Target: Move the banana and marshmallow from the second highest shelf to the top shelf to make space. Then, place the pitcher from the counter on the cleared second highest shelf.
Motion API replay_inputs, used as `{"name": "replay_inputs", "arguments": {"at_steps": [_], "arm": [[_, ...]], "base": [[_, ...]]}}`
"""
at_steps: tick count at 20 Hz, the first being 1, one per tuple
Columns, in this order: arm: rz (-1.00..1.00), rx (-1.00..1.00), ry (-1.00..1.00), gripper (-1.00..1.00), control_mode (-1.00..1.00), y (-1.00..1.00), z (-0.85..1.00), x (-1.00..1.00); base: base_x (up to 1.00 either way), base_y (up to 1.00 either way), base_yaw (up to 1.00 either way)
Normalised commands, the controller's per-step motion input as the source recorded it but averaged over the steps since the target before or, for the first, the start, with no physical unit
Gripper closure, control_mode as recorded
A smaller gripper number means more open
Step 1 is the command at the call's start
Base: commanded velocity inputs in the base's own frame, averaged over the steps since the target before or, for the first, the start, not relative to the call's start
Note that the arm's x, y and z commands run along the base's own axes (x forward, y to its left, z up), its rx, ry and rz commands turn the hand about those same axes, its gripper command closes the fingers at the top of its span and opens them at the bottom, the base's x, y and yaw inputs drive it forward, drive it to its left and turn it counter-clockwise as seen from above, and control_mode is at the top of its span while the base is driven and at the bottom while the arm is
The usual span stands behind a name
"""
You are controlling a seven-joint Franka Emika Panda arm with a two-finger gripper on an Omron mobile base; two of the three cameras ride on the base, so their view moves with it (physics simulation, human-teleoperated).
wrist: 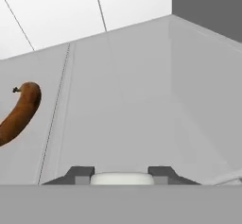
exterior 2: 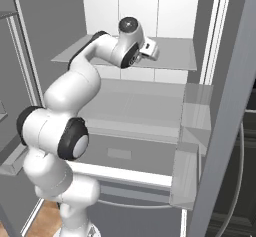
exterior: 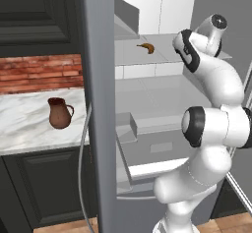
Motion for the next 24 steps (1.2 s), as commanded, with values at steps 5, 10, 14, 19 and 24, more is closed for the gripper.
{"name": "replay_inputs", "arguments": {"at_steps": [5,10,14,19,24], "arm": [[0.02,0.00,0.09,1.00,-1.00,0.00,-0.26,1.00],[0.00,0.00,0.00,-1.00,-1.00,0.00,-0.28,0.99],[0.00,0.00,-0.03,-1.00,-1.00,0.00,-0.22,0.70],[0.03,-0.02,-0.24,-1.00,-1.00,0.12,-0.03,0.05],[0.06,-0.19,-0.41,-1.00,-1.00,0.56,-0.12,-0.49]], "base": [[0.00,0.00,0.00],[0.00,0.00,0.00],[0.00,0.00,0.00],[0.00,0.00,0.00],[0.00,0.00,0.00]]}}
